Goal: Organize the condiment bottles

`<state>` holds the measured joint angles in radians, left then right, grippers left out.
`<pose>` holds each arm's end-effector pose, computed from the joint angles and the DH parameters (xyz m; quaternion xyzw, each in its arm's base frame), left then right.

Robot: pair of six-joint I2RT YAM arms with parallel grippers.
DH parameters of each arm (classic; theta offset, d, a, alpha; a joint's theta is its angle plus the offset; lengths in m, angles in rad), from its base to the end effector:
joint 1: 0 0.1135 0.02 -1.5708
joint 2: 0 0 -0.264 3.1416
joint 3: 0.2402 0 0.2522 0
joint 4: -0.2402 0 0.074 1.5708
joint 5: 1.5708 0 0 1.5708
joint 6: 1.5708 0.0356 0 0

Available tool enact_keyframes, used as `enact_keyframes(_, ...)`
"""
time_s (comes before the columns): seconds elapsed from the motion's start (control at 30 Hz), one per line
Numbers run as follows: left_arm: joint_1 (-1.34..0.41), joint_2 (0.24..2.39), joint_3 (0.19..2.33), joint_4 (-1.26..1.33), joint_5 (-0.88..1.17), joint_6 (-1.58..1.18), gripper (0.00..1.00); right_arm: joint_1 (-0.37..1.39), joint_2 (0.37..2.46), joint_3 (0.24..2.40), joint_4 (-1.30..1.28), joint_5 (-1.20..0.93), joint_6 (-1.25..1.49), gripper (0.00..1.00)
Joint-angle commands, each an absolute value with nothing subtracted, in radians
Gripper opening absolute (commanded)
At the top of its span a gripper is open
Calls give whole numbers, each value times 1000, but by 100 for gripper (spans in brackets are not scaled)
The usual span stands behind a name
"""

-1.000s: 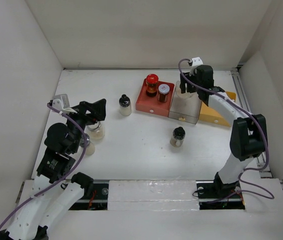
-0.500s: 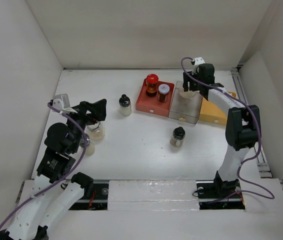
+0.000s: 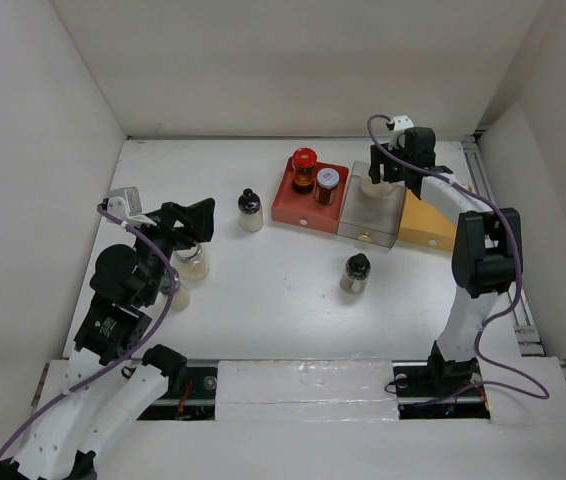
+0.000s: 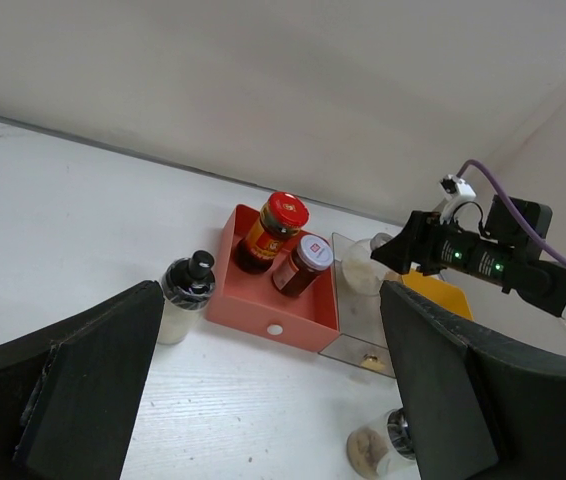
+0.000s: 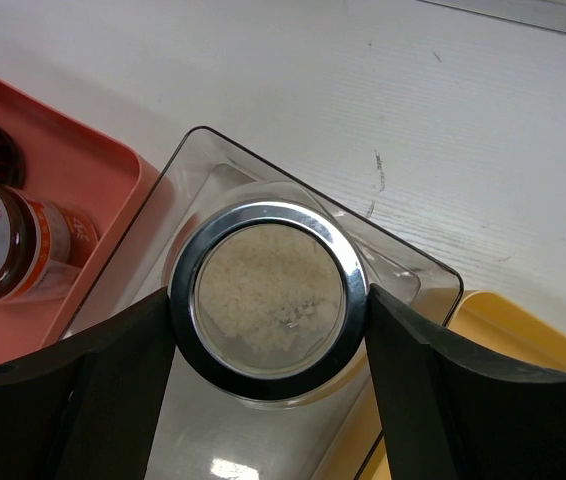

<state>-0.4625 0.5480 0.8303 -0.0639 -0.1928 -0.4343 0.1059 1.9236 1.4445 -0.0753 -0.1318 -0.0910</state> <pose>0.1100 -0.0472 0.4005 -0.0663 0.6239 -0.2823 0.7257 0.4462 0.0521 0.2440 -0.1176 0.8644 0.0611 0.4851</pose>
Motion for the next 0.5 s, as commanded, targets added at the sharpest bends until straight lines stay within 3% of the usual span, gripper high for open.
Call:
enact_keyframes(0.0, -457, 551, 841, -23, -184, -422, 86, 101, 1911, 1466, 8, -158, -103, 76)
enact_keyframes(0.47, -457, 540, 841, -23, -193, -422, 86, 126, 1821, 1465, -41, -109, -112, 89)
